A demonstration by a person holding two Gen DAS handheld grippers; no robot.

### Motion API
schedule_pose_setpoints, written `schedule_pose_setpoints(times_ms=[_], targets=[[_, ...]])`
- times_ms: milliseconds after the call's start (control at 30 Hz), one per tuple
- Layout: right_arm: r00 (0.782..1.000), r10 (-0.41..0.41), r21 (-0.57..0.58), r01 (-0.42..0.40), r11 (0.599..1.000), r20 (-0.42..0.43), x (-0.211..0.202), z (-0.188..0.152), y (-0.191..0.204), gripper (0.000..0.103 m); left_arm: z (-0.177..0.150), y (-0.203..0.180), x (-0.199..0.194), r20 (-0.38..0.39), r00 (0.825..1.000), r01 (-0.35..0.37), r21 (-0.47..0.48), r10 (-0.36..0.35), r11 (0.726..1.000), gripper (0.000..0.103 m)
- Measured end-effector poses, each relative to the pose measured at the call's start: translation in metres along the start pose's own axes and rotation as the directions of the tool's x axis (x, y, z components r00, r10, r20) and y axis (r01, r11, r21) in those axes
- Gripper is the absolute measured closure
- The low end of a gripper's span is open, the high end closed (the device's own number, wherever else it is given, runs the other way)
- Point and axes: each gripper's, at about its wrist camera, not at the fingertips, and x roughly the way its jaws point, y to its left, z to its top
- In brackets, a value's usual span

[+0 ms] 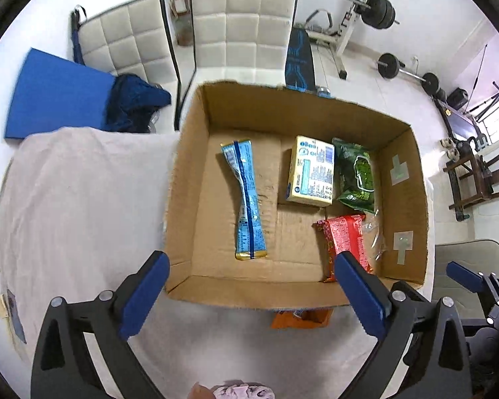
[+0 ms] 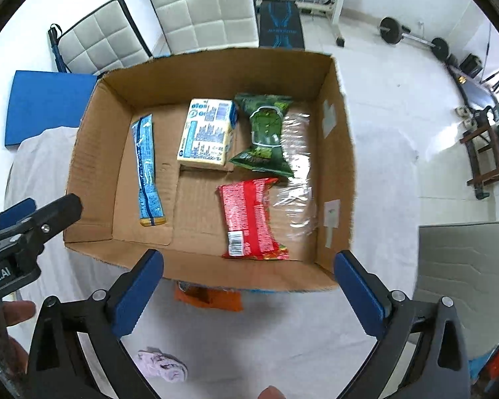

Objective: Organize soft objects
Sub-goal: 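Grasp the lilac cloth with the left tool while the right tool grasps the orange bag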

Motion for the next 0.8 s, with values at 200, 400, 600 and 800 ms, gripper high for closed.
schedule_pose_setpoints(times_ms=[200, 400, 600, 800], targets=[[0.998, -0.012, 0.022, 0.01, 1.0, 0.064, -0.031, -0.017, -0.008, 0.0, -0.019, -0.009, -0.038, 0.088, 0.996, -0.008, 0.027, 0.006, 1.0, 0.001], [0.992, -0.005, 0.022, 0.002, 1.0, 0.13, -0.069, -0.035, -0.011, 0.0, -0.035, -0.014, -0.072, 0.14, 0.99, 0.008, 0.034, -0.012, 0.999, 0.001], [0.982, 0.018, 0.0, -0.018, 1.0, 0.186, -0.102, -0.054, -0.008, 0.0, -0.052, -0.011, -0.091, 0.167, 0.986, 0.005, 0.012, -0.007, 1.0, 0.001], [0.991, 0.07, 0.001, -0.071, 0.998, 0.11, -0.086, -0.087, -0.019, 0.0, -0.103, 0.004, -0.06, 0.047, 0.998, -0.033, -0.016, 0.033, 0.999, 0.001]])
